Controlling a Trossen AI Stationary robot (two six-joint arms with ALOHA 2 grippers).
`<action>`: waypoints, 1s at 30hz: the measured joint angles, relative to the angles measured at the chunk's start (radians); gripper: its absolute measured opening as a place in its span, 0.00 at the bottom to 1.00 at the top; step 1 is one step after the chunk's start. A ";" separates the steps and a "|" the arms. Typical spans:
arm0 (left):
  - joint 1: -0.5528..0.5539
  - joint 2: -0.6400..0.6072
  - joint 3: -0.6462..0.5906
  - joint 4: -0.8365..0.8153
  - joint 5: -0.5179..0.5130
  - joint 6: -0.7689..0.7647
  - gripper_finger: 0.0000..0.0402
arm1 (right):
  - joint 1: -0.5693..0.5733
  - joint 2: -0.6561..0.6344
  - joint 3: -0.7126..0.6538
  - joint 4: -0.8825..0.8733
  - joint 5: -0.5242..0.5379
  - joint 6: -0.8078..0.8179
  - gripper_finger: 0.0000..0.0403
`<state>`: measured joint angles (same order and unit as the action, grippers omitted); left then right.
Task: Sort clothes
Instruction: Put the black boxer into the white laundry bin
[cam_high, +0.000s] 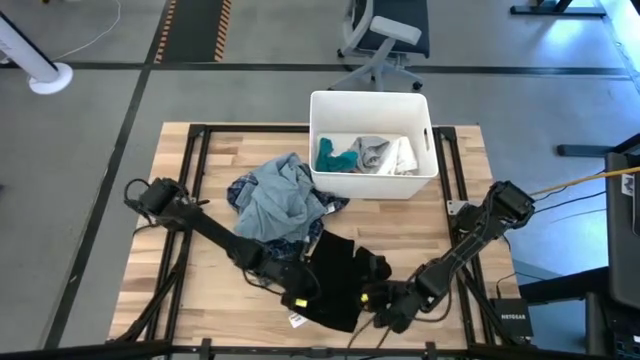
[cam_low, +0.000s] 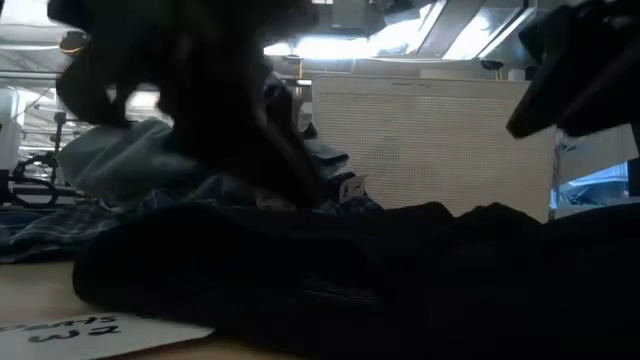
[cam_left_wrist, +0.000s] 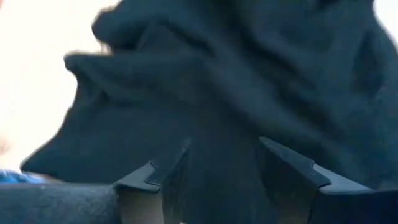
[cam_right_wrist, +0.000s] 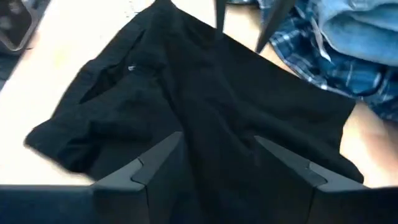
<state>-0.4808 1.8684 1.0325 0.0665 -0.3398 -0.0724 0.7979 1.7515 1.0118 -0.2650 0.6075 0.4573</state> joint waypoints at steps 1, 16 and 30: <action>0.007 0.014 0.000 -0.009 0.000 0.003 0.44 | -0.007 0.000 -0.014 0.019 -0.003 0.007 0.52; 0.070 0.082 0.004 -0.049 0.001 -0.011 0.44 | -0.006 0.101 -0.097 0.148 -0.259 0.094 0.52; 0.069 0.082 0.002 -0.070 -0.001 -0.034 0.44 | 0.088 0.072 0.014 -0.062 -0.272 0.189 0.52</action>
<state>-0.4114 1.9506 1.0348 -0.0036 -0.3412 -0.1061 0.8858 1.8236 1.0254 -0.3270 0.3354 0.6468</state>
